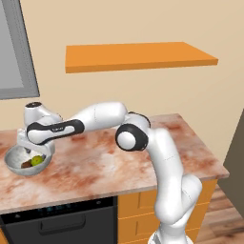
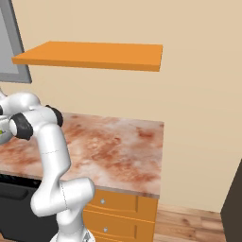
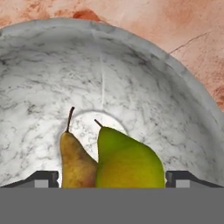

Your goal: Pick the pears from the cabinet and place them in one bowl. Pick the orange from the sink and place it in the other bowl.

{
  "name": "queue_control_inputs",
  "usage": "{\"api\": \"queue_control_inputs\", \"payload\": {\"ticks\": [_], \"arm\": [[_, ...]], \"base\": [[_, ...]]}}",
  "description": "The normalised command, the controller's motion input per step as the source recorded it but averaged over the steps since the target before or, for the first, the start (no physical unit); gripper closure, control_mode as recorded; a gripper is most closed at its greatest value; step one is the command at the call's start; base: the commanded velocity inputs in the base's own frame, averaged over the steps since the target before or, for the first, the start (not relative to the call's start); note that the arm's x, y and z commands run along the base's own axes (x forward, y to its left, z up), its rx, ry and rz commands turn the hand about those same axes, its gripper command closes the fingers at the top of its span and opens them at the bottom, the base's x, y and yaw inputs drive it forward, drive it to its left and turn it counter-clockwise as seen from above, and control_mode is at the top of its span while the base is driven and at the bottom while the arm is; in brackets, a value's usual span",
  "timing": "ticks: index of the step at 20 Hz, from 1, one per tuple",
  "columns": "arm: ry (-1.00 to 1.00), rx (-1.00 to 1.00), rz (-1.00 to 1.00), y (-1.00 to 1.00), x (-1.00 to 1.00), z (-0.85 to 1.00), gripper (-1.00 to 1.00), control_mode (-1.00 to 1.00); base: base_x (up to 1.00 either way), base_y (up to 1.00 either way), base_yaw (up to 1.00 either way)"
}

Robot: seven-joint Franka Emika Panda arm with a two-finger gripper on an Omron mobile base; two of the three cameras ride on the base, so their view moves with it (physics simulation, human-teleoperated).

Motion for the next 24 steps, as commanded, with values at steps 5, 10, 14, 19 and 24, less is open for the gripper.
{"api": "queue_control_inputs", "payload": {"ticks": [5,10,14,19,24], "arm": [[0.00,0.00,0.00,0.00,0.00,0.25,-1.00,-1.00],[-0.01,0.00,0.00,-0.08,-0.11,0.33,-1.00,-1.00],[-0.05,0.00,0.03,-0.22,-0.20,0.31,-1.00,-1.00],[-0.08,0.00,0.16,-0.34,-0.24,0.29,-1.00,-1.00],[-0.18,0.01,0.29,-0.45,-0.32,0.26,-1.00,-1.00]], "base": [[0.00,0.00,0.00],[0.00,0.00,0.00],[0.00,0.00,0.00],[0.00,0.00,0.00],[0.00,0.00,0.00]]}}
